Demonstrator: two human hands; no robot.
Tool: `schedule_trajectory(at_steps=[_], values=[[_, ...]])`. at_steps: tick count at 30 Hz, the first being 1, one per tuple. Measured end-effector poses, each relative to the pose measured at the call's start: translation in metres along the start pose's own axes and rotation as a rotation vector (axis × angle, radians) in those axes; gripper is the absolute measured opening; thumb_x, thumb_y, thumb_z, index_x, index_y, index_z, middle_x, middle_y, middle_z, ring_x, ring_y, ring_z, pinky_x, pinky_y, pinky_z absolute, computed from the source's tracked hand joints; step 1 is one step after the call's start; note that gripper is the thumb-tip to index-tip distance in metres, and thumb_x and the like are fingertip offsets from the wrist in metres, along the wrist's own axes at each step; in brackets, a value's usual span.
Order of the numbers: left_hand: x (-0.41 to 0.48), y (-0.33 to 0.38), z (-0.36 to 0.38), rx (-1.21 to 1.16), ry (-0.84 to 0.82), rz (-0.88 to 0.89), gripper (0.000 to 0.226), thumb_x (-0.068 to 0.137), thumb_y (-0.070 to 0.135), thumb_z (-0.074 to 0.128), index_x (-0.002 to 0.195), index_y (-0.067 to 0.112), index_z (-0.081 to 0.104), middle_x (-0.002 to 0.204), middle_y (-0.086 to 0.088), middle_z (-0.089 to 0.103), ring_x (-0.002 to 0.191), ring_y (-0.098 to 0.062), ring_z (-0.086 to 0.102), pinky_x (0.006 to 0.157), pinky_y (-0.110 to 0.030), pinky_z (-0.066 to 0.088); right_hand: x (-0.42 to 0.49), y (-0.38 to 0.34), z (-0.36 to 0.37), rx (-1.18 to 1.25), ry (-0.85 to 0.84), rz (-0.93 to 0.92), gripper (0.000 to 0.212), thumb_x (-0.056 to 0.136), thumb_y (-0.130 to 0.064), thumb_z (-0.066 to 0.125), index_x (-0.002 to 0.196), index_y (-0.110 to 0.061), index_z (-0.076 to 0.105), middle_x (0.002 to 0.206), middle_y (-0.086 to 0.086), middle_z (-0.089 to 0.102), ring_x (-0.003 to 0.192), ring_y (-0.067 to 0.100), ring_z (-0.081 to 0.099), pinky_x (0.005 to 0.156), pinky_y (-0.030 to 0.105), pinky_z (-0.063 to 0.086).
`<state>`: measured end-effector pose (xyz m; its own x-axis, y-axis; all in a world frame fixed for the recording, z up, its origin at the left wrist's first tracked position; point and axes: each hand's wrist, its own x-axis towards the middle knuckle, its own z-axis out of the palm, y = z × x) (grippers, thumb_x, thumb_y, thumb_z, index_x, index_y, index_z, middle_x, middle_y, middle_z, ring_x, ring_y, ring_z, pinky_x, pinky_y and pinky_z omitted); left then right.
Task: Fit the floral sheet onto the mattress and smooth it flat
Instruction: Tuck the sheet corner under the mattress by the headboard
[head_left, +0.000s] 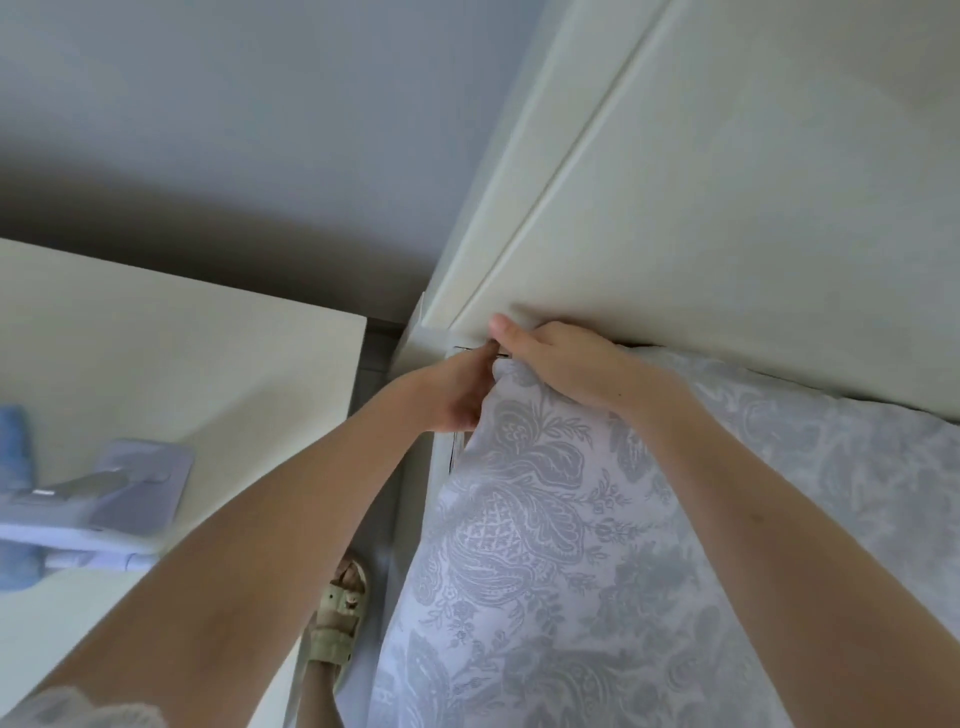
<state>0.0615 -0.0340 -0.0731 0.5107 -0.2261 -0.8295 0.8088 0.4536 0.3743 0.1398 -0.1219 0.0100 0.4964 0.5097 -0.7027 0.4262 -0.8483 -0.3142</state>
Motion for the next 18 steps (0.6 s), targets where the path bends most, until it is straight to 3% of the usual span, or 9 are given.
schedule_trajectory(at_steps=[2,4,7,12,14,16,18], values=[[0.003,-0.008,-0.02,-0.189,0.056,0.103,0.064,0.099,0.052,0.026,0.117,0.0,0.059,0.115,-0.018,0.064,0.099,-0.028,0.063,0.088,-0.039,0.052,0.011,-0.001,0.005,-0.022,0.0,0.002,0.076,0.09,-0.07,0.018,0.121,-0.018,0.064,0.129,0.006,0.06,0.125,0.021,0.049,0.109,0.036,0.032],[-0.004,-0.017,-0.037,-0.171,0.169,0.17,0.065,0.099,0.051,0.026,0.106,-0.002,0.063,0.109,-0.021,0.066,0.091,-0.029,0.066,0.08,-0.035,0.055,0.017,-0.003,0.008,-0.046,-0.001,0.004,0.076,0.091,-0.068,0.018,0.121,-0.015,0.064,0.129,0.006,0.06,0.123,0.021,0.049,0.105,0.033,0.032],[-0.024,-0.027,-0.035,-0.185,0.037,0.238,0.066,0.098,0.054,0.021,0.103,0.005,0.064,0.109,-0.015,0.068,0.101,-0.027,0.065,0.09,-0.036,0.051,0.019,-0.002,0.008,-0.052,-0.01,-0.002,0.073,0.093,-0.065,0.019,0.119,-0.015,0.066,0.127,0.005,0.061,0.122,0.02,0.05,0.103,0.03,0.032],[-0.015,-0.021,-0.02,-0.164,0.002,0.245,0.065,0.098,0.054,0.017,0.116,0.009,0.061,0.117,-0.007,0.065,0.11,-0.02,0.06,0.097,-0.035,0.046,0.012,-0.001,0.008,0.095,0.038,-0.095,0.054,0.099,-0.051,0.026,0.108,-0.021,0.07,0.111,-0.003,0.069,0.111,0.011,0.057,0.097,0.024,0.036],[-0.011,-0.019,-0.022,-0.172,-0.006,0.227,0.064,0.099,0.053,0.017,0.116,0.01,0.062,0.116,-0.007,0.066,0.11,-0.02,0.06,0.097,-0.036,0.046,0.008,0.005,0.012,0.119,0.155,-0.135,0.041,0.099,-0.049,0.032,0.084,-0.036,0.069,0.083,-0.013,0.068,0.084,0.002,0.059,0.083,0.024,0.04],[-0.008,-0.018,-0.021,-0.165,-0.006,0.225,0.062,0.099,0.052,0.018,0.113,0.012,0.063,0.115,-0.006,0.066,0.109,-0.019,0.06,0.098,-0.037,0.046,0.002,0.011,0.02,0.088,0.388,-0.242,0.043,0.097,-0.048,0.035,0.059,-0.04,0.053,0.054,-0.013,0.052,0.058,0.0,0.049,0.063,0.025,0.037],[-0.005,-0.018,-0.021,-0.163,0.011,0.218,0.06,0.099,0.051,0.019,0.111,0.013,0.064,0.114,-0.006,0.067,0.108,-0.018,0.06,0.095,-0.036,0.047,-0.007,0.017,0.03,0.073,0.595,-0.345,0.039,0.096,-0.041,0.033,0.071,-0.031,0.061,0.061,-0.008,0.059,0.062,0.006,0.053,0.061,0.032,0.042]])
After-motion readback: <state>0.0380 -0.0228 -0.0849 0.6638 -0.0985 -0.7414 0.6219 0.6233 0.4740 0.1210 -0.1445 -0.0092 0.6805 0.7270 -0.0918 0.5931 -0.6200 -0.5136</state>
